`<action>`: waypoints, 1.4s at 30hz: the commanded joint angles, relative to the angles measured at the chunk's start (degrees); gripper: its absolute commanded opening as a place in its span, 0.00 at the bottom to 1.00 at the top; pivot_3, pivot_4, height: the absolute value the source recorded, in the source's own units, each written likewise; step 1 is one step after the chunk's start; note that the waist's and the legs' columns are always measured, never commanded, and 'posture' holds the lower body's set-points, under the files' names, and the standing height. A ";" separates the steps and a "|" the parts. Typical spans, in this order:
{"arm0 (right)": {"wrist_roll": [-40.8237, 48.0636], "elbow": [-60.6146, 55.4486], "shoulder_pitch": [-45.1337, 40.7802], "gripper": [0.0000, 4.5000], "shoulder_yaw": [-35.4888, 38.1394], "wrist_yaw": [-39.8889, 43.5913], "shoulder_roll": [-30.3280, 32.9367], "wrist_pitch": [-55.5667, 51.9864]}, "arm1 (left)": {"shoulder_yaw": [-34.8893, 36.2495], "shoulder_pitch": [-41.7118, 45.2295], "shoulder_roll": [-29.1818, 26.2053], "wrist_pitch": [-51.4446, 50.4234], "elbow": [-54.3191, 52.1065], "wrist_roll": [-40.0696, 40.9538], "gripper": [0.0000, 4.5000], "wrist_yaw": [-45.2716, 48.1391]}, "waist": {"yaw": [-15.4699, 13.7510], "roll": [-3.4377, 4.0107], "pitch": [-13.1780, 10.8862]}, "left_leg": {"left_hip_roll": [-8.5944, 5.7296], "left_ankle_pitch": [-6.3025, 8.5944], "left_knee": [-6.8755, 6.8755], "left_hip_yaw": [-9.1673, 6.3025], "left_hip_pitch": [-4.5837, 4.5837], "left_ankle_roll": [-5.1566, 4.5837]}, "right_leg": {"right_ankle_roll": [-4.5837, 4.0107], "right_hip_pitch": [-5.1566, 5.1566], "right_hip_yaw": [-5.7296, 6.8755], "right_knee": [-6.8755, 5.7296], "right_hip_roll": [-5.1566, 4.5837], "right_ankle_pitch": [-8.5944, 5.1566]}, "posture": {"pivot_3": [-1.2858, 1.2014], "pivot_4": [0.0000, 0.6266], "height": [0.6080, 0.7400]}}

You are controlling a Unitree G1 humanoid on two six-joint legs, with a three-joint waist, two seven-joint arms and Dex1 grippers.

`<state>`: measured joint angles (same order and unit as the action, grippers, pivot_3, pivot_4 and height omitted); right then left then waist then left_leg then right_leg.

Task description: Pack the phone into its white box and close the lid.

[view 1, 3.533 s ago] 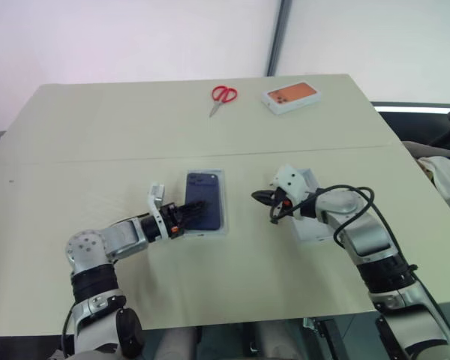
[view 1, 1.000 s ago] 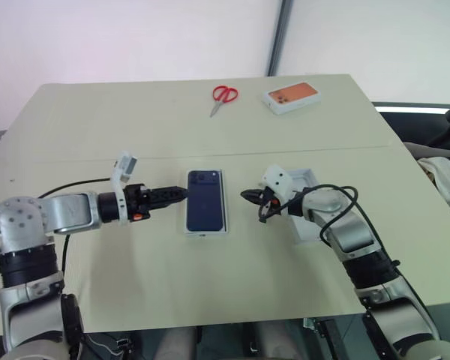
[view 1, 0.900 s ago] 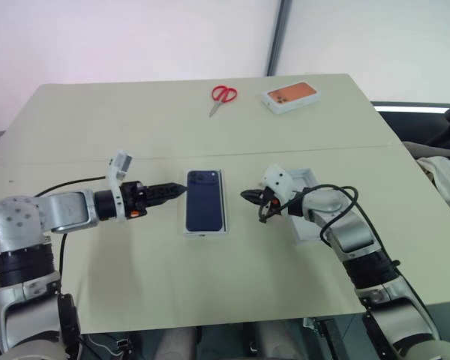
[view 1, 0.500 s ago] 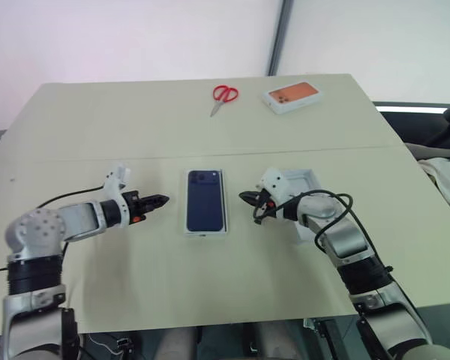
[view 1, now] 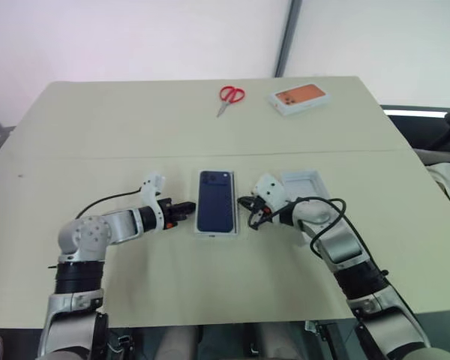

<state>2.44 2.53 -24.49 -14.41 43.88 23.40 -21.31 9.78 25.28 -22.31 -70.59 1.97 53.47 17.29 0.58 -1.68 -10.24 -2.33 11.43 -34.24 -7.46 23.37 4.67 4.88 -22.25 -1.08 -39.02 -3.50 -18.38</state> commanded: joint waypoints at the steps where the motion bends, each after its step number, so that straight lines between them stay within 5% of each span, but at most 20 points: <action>1: 1.96 -3.91 1.94 0.00 1.56 2.42 2.46 -1.46 | -2.92 1.01 1.67 -2.17 -2.46 0.38 0.01 2.08 | 0.04 0.00 0.00 | 0.00 0.00 0.00 0.00 0.00 -0.01 | 0.00 0.00 0.01 0.00 0.00 0.00 | 0.52 0.24 1.00; 8: 5.06 -9.56 6.25 0.00 6.08 7.06 11.78 -4.20 | -7.06 3.72 7.42 -1.91 -0.67 -2.59 0.01 3.08 | -0.58 0.00 0.00 | -0.07 0.02 -0.06 0.02 0.02 -0.04 | 0.02 0.09 0.11 0.04 -0.04 -0.01 | 0.52 0.24 1.00; 19: 6.49 -15.86 13.67 0.00 9.76 6.10 16.19 -6.58 | -12.38 7.06 13.61 1.27 4.30 -8.88 0.01 8.59 | -1.34 0.01 0.00 | -0.07 0.04 -0.17 0.08 0.01 -0.09 | 0.05 0.22 0.13 0.11 -0.02 -0.03 | 0.52 0.24 1.00; 42: 5.75 -14.74 11.19 0.00 9.55 5.72 17.14 -5.42 | -9.40 5.05 8.48 1.34 3.39 -12.34 0.01 12.24 | -0.41 0.03 0.00 | 0.02 0.08 -0.27 0.10 -0.02 -0.15 | 0.06 0.27 0.14 0.14 0.04 -0.04 | 0.52 0.24 1.00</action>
<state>8.09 -10.05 -12.62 -5.35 49.79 39.95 -27.40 -0.28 31.17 -12.94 -69.31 5.63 41.74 29.19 0.17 -1.65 -10.24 -2.30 11.50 -34.51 -7.36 23.35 4.52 4.95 -21.98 -0.94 -38.87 -3.44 -18.42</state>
